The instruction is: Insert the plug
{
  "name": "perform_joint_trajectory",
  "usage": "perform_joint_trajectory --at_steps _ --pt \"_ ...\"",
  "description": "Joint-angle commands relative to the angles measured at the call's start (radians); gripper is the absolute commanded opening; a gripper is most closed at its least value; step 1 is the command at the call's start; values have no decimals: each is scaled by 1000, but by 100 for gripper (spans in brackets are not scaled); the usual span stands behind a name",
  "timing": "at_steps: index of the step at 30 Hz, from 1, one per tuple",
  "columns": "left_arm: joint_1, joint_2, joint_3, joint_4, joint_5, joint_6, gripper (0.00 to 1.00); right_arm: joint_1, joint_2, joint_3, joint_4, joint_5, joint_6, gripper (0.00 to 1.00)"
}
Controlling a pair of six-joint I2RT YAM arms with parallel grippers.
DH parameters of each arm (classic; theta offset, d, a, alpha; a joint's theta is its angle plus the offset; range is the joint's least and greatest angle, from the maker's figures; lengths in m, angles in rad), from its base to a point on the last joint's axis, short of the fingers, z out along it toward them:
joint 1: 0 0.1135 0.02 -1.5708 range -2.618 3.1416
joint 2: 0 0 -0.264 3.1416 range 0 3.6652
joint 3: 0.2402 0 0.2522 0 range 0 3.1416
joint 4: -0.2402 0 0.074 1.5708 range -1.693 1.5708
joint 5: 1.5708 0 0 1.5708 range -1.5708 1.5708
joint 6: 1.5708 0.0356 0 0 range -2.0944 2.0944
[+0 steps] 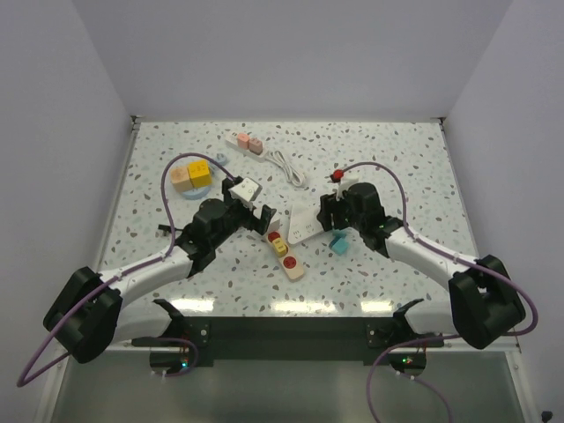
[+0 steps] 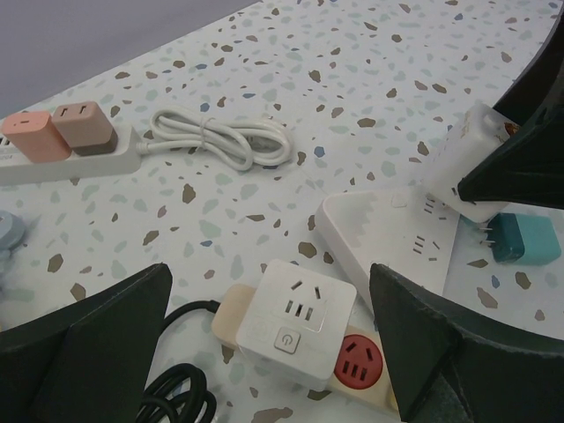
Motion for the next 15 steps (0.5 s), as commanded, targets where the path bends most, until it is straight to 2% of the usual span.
perform_joint_trajectory --at_steps 1,15 --pt "10 0 36 16 7 -15 100 8 10 51 56 10 -16 0" --pt "14 7 39 18 34 -15 100 23 4 67 -15 49 -19 0"
